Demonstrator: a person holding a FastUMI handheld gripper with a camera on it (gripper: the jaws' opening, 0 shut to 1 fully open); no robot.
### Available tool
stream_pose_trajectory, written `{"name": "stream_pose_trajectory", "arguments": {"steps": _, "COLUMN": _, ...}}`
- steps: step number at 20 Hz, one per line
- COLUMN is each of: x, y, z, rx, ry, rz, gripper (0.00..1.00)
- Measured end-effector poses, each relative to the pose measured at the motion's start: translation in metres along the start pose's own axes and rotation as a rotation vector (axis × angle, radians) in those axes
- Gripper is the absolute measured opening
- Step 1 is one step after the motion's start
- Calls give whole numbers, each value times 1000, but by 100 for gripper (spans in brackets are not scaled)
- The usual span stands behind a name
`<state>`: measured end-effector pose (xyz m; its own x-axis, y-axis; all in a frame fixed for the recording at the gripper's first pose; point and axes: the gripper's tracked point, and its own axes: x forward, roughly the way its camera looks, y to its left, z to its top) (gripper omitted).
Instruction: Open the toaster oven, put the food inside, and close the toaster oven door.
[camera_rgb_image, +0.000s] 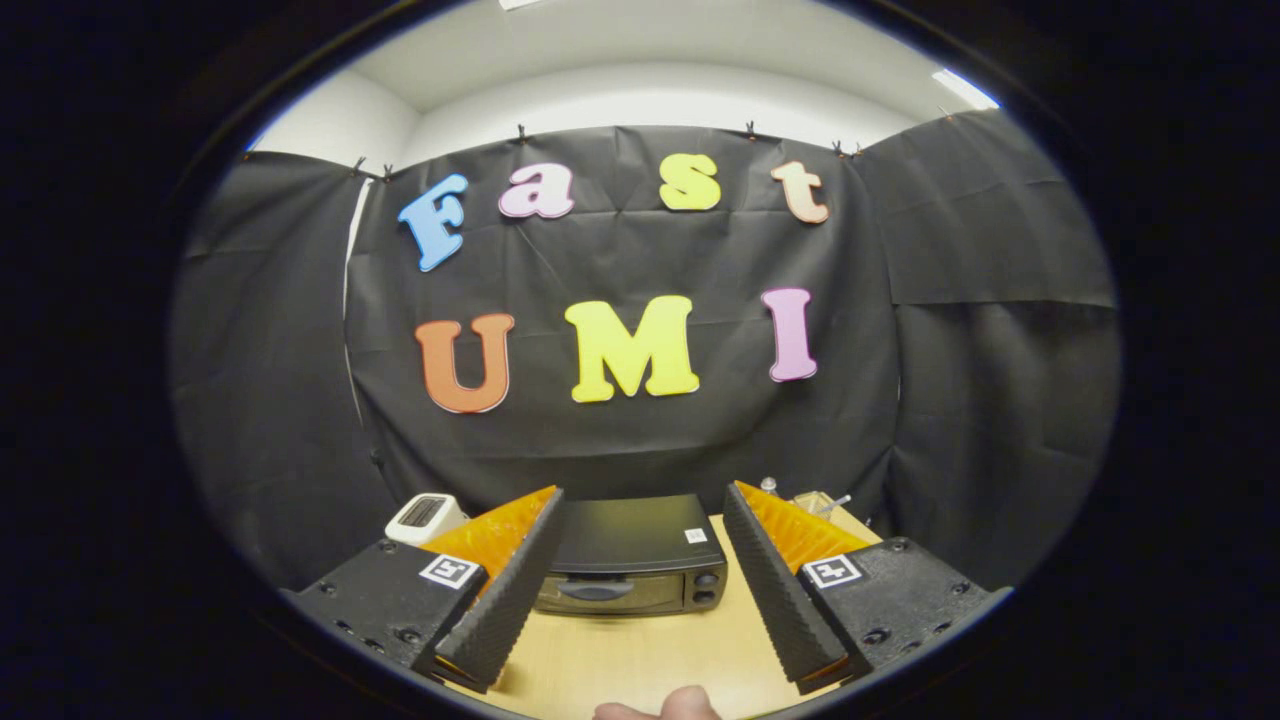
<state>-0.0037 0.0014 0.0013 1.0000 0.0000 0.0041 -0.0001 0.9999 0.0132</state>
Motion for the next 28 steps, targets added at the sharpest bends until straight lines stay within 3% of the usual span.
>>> {"name": "stream_pose_trajectory", "arguments": {"steps": 17, "x": 25, "y": 20, "z": -12, "rx": 27, "ry": 33, "rz": 31, "gripper": 100}}
{"name": "stream_pose_trajectory", "arguments": {"steps": 21, "x": 51, "y": 30, "z": -37, "rx": 23, "ry": 69, "rz": 46, "gripper": 100}}
{"name": "stream_pose_trajectory", "arguments": {"steps": 28, "x": 134, "y": 45, "z": -126, "rx": -15, "ry": 189, "rz": 64, "gripper": 100}}
